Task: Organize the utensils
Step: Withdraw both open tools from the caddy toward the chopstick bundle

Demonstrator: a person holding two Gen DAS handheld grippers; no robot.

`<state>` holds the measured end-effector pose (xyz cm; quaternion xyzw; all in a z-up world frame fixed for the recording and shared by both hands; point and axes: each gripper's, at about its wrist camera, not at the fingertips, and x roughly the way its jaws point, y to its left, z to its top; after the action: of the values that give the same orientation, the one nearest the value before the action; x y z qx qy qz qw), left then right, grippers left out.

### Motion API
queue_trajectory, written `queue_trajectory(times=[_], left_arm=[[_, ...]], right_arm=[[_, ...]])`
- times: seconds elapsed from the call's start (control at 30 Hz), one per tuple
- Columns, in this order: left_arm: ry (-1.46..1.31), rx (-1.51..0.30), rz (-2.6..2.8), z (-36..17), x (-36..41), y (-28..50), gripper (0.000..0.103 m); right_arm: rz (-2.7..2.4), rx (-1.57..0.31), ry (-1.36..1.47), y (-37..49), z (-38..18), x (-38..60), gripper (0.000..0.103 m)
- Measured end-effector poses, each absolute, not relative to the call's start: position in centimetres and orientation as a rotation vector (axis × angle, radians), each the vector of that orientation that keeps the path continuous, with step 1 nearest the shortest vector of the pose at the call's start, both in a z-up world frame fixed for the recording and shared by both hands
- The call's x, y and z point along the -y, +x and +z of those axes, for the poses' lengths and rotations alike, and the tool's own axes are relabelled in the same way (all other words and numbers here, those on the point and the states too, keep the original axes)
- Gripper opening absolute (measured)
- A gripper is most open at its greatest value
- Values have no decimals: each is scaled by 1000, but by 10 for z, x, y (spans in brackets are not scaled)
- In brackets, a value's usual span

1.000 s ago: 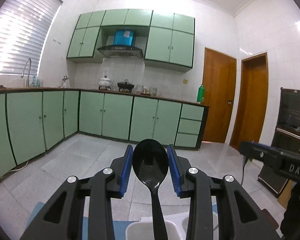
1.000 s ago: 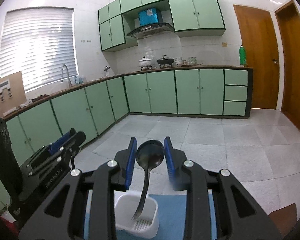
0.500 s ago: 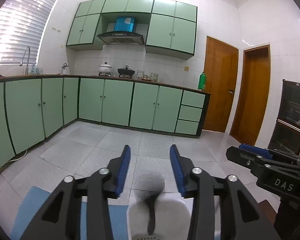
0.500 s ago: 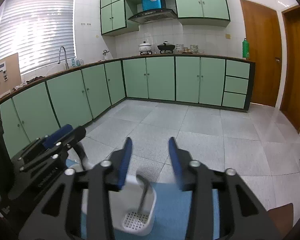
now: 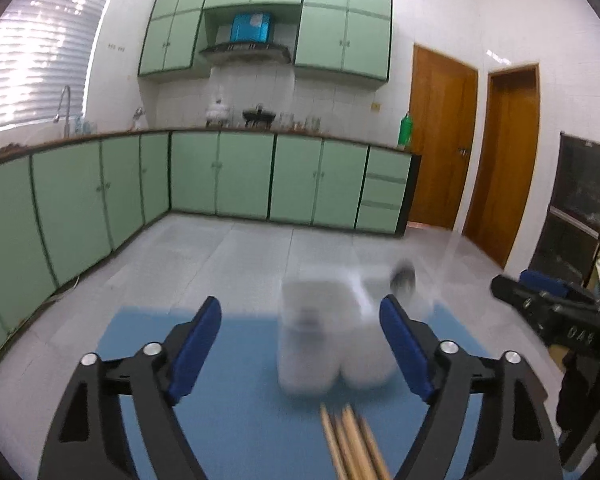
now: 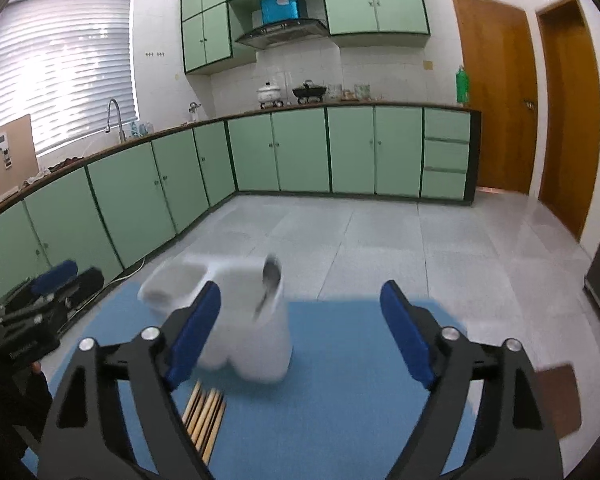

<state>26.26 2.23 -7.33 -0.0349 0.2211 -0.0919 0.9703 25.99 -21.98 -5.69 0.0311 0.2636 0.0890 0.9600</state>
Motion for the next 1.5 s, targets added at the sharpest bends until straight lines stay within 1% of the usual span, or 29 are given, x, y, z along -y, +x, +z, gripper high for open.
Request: queue_trajectory(times=[0.03,0.1,0.27,0.4,0.53,0.7,1.0,1.1,1.17,1.4,1.5], left_arm=[[-76,-466,-183,-80,-24,252,82],[-82,-527,-166,-98,-26,228,84],[-100,-694,-131,-142,-34,182,84],[-61,-774,-100,-169,-34,156,84],[-46,-824,-96,-181,-34,141,84],[-16,-858,-89,-190,-34,130,84],[3,-897,-84,-196,-33,122,85],[-2,-902,-81,-197,-35,121,85],[-5,-903,-80,-198,-36,120,85],[1,-907,-79,-198,-35,120,86],[12,-911,-80,-199,-33,119,86]], right_arm=[[178,-548,65,250,-62,221,85],[174,-589,71,226,-76,220,85],[177,-722,90,172,-115,211,85],[194,-803,82,139,-144,200,85],[203,-853,69,116,-163,188,83],[232,-873,23,97,-171,165,81],[237,-901,-62,88,-180,144,77],[232,-919,-85,91,-183,141,74],[211,-933,-99,94,-185,141,69],[125,-927,-74,95,-184,160,67],[174,-928,-40,95,-184,163,62]])
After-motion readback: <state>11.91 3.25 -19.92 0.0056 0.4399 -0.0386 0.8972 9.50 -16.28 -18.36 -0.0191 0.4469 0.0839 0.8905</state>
